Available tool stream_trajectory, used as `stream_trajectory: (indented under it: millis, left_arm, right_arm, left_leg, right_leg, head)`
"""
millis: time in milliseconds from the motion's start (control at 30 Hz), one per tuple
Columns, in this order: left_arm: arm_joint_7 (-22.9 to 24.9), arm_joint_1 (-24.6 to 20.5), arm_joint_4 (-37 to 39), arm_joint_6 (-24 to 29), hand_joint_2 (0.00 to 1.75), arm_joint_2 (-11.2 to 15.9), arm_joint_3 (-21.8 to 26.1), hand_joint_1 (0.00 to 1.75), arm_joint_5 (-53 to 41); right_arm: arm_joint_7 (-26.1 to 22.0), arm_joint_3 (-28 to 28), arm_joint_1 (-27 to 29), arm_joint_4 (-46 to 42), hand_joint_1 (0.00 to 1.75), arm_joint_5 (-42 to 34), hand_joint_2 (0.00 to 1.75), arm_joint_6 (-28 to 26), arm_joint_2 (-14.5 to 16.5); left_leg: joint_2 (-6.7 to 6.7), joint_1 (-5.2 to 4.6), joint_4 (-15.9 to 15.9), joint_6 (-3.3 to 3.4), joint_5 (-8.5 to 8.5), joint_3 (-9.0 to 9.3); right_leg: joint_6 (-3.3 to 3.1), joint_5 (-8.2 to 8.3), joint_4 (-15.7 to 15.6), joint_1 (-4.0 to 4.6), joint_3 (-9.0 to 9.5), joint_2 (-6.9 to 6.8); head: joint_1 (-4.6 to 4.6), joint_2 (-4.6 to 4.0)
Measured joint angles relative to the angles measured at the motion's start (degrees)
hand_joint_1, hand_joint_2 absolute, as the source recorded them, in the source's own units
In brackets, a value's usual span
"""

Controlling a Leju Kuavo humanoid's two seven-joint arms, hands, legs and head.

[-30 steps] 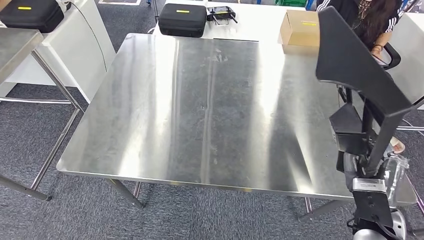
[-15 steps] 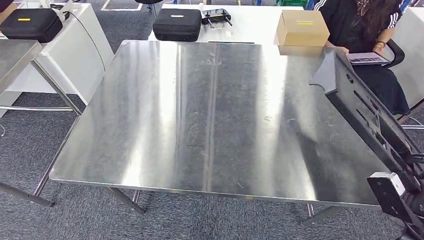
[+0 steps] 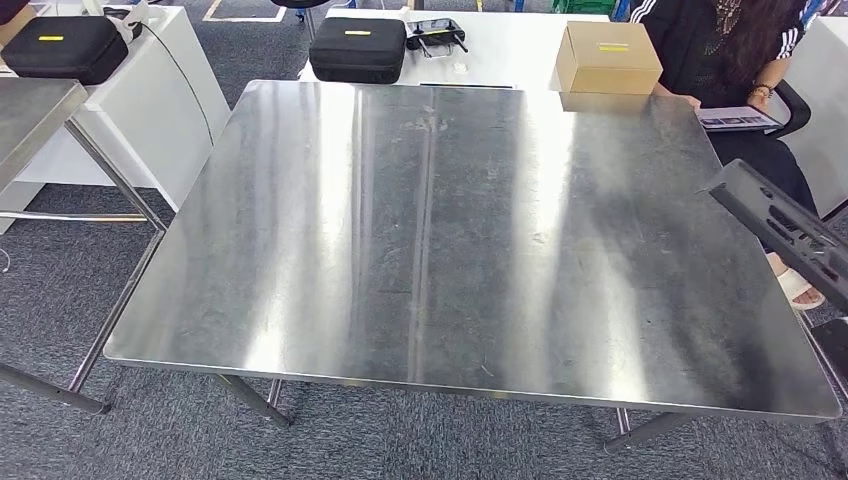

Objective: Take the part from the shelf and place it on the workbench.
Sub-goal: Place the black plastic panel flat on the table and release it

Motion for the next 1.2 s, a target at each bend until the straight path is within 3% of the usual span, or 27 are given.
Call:
stream_trajectory:
  millis: [267, 500, 733, 933, 1167, 1200]
  left_arm:
    - [0.60, -0.21, -0.11, -0.03, 1.75, 0.17, -0.04, 0.00, -0.05]
    - [0.76, -0.39, -0.33, -0.02, 1.75, 0.28, -0.08, 0.00, -0.05]
    - [0.91, -0.76, -0.68, -0.08, 1.75, 0.37, -0.36, 0.00, -0.05]
    - [0.85, -1.28, -0.88, -0.08, 1.75, 0.48, -0.78, 0.00, -0.25]
    - [0.66, -1.43, -1.10, -0.04, 1.75, 0.50, -0.93, 0.00, 0.41]
    - [0.64, -1.42, -1.11, -0.03, 1.75, 0.50, -0.93, 0.00, 0.56]
  right_arm:
    - [-1.23, 5.35, -12.44, 17.90, 1.75, 3.04, 1.75, -3.71, -8.26]
    - [-6.66, 14.40, -25.33, 29.21, 1.75, 2.75, 1.75, -4.13, -10.41]
    - [-8.36, 26.79, -32.11, 30.94, 1.75, 4.14, 1.75, -2.27, -7.56]
    - [-7.04, 39.08, -38.27, 30.69, 1.75, 6.22, 1.75, -0.42, -2.60]
    - [-3.59, 48.90, -44.32, 30.06, 1.75, 9.66, 1.75, 1.10, 3.18]
    - [-2.74, 50.06, -45.24, 30.09, 1.31, 10.18, 1.31, 1.10, 3.83]
  left_leg:
    - [0.03, -0.14, 0.01, 0.05, -0.01, 0.04]
    - [0.13, -0.13, 0.01, 0.05, 0.00, 0.10]
    - [0.21, -0.10, -0.02, 0.04, 0.01, 0.07]
    - [0.10, -0.08, -0.02, 0.05, 0.08, 0.09]
    - [0.12, -0.10, -0.02, 0.05, 0.10, -0.02]
    - [0.10, -0.10, -0.02, 0.05, 0.10, -0.04]
  right_leg:
    - [0.03, 0.02, 0.00, -0.02, 0.01, 0.10]
    - [0.03, 0.02, 0.01, 0.01, 0.06, 0.15]
    - [0.03, 0.02, 0.05, 0.07, 0.08, 0.20]
    - [0.03, 0.02, 0.06, 0.13, 0.09, 0.18]
    - [0.05, 0.03, 0.04, 0.24, -0.01, 0.18]
    - [0.05, 0.04, 0.02, 0.24, -0.02, 0.17]
  head:
    - [0.01, 0.00]
    - [0.00, 0.00]
    - [0.00, 0.00]
    - [0.00, 0.00]
    - [0.01, 0.00]
    - [0.01, 0.00]
